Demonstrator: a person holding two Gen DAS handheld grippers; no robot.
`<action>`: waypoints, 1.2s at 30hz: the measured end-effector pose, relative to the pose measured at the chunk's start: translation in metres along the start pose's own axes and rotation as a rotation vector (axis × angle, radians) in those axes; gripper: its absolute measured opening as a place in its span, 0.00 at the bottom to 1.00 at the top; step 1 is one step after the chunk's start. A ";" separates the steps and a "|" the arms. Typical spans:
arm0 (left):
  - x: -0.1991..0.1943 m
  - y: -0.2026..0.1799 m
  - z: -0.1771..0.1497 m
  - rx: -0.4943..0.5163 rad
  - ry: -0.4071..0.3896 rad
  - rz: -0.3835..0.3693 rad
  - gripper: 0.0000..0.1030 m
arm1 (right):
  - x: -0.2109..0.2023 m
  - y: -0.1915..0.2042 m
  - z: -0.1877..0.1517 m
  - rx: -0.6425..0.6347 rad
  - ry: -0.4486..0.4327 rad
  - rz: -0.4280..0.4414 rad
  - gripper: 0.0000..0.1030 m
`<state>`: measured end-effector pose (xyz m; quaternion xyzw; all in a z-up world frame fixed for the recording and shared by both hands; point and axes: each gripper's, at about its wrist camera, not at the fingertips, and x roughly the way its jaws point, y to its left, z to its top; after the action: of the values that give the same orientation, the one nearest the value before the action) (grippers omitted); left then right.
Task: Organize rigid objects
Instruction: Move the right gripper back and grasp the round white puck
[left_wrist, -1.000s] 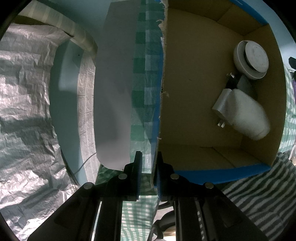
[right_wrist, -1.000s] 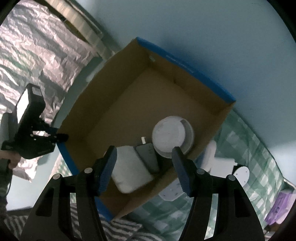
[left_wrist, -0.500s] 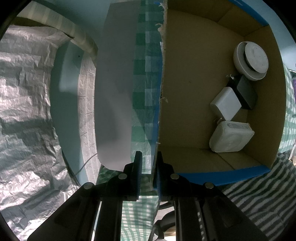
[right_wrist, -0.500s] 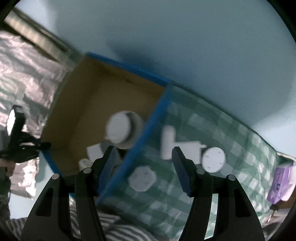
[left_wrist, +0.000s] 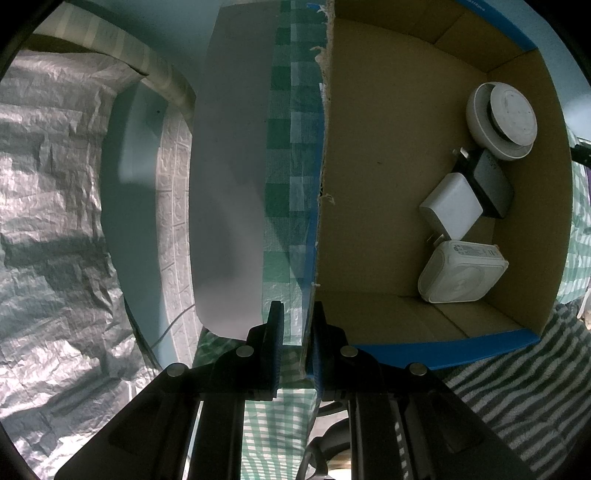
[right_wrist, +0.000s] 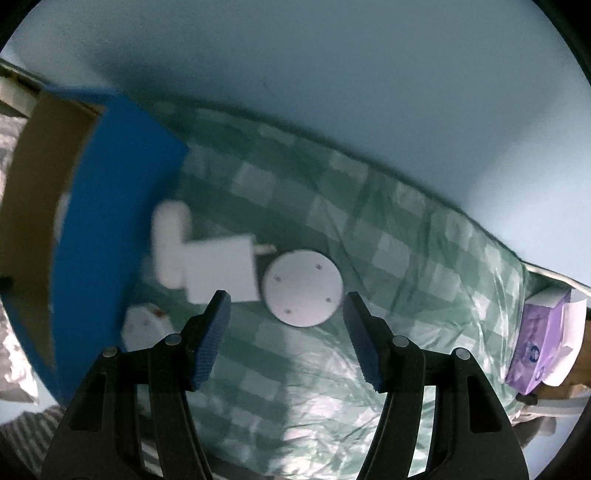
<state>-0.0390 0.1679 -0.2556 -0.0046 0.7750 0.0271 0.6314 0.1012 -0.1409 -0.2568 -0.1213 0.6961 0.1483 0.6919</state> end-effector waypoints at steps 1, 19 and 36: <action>0.000 0.000 0.000 0.000 0.001 0.000 0.14 | 0.004 -0.002 -0.001 -0.004 0.006 -0.002 0.62; 0.001 0.002 0.000 -0.016 0.009 -0.002 0.14 | 0.056 0.014 0.001 -0.234 0.076 -0.087 0.62; 0.001 0.003 0.000 -0.017 0.010 -0.004 0.14 | 0.071 0.005 0.005 -0.178 0.063 -0.038 0.60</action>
<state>-0.0392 0.1709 -0.2563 -0.0117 0.7779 0.0323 0.6275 0.1031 -0.1321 -0.3272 -0.2001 0.6991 0.1929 0.6588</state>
